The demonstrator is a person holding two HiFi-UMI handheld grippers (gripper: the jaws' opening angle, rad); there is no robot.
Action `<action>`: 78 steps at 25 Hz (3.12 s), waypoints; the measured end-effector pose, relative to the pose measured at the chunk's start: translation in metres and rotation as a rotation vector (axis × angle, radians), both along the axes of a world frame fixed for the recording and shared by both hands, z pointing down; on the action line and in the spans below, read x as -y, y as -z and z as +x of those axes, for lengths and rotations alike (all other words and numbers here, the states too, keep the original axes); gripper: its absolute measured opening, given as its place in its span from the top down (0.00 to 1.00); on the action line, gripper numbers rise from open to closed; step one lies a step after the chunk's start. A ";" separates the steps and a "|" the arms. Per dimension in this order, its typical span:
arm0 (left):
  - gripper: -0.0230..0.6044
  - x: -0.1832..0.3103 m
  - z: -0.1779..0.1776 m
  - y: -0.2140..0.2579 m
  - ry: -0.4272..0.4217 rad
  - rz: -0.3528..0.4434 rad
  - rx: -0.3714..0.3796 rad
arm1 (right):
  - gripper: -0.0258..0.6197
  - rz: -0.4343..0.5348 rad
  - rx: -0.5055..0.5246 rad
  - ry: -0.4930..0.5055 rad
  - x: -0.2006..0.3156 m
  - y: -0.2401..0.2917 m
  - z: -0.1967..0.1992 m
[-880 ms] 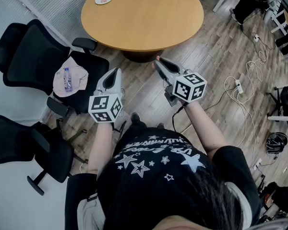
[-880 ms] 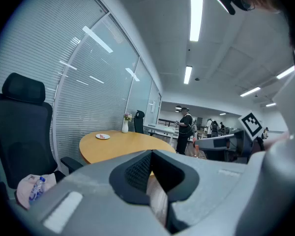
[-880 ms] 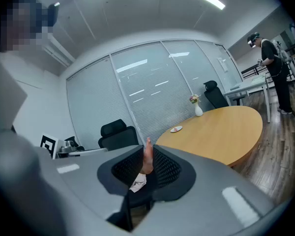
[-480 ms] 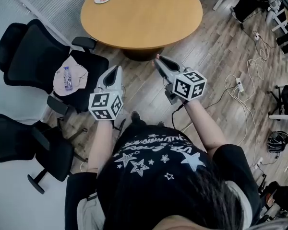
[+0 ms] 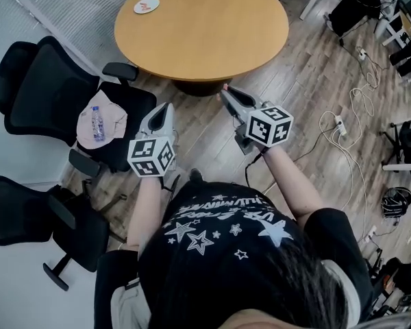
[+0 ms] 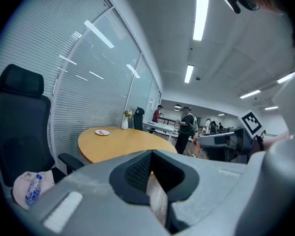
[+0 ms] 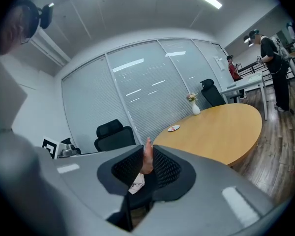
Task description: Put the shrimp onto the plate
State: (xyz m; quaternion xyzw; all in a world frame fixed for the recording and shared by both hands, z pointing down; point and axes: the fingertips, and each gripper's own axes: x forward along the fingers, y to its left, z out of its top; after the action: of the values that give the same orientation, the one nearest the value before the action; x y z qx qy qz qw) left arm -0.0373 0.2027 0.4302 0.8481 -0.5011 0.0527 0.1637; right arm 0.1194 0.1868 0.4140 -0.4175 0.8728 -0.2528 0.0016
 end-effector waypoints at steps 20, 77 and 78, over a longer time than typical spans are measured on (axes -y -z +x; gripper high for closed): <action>0.96 0.060 -0.061 -0.014 -0.100 -0.026 -0.042 | 0.86 -0.045 -0.019 -0.132 0.052 -0.016 -0.039; 0.96 0.355 -0.041 -0.019 0.256 -0.088 0.076 | 0.86 -0.090 0.114 0.199 0.445 -0.034 -0.030; 0.96 0.358 -0.046 -0.021 0.257 -0.088 0.070 | 0.86 -0.086 0.115 0.191 0.450 -0.032 -0.033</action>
State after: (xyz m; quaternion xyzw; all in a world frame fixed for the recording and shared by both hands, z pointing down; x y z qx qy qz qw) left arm -0.0831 -0.1549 0.4510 0.7667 -0.6081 0.0828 0.1885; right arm 0.0867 -0.2634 0.4457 -0.3172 0.8954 -0.3125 0.0096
